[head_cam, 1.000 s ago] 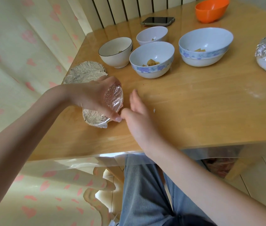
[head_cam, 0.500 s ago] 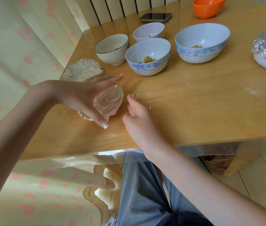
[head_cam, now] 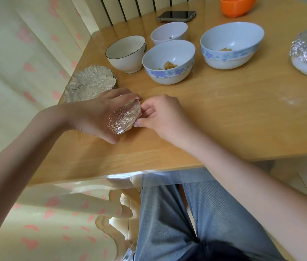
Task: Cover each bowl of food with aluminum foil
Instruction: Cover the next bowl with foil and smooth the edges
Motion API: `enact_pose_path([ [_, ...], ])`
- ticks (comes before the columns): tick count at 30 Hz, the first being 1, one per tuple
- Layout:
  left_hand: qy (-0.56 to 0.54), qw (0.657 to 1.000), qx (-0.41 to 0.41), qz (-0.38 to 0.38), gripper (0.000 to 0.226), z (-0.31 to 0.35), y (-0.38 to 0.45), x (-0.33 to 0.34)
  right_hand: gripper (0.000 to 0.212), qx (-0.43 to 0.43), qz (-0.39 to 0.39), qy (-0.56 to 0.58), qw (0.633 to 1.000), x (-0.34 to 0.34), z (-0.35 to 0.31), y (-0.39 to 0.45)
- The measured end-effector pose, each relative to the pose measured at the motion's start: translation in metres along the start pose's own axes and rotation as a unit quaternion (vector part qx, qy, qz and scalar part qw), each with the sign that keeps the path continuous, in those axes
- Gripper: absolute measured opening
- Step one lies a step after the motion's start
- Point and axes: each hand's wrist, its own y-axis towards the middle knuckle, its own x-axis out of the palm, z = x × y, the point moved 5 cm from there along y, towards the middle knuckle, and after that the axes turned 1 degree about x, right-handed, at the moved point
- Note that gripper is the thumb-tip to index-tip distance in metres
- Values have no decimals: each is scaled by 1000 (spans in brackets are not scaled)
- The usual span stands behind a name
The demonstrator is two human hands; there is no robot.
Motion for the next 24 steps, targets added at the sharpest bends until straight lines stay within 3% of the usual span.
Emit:
enact_pose_path([
  [6,1,1000,-9,-1,121,1,-1,1,24,-65,-59,-130,988,-11,-13,20],
  [13,-12,1000,-13,1,122,1,-1,2,14,-128,-92,-194,968,-21,-18,34],
  [19,-50,998,-26,2,114,-2,-3,1,25,-218,-62,-345,911,-27,-29,41],
  [24,-45,996,-74,26,120,0,1,-1,16,-193,-64,-337,919,-28,-19,28],
])
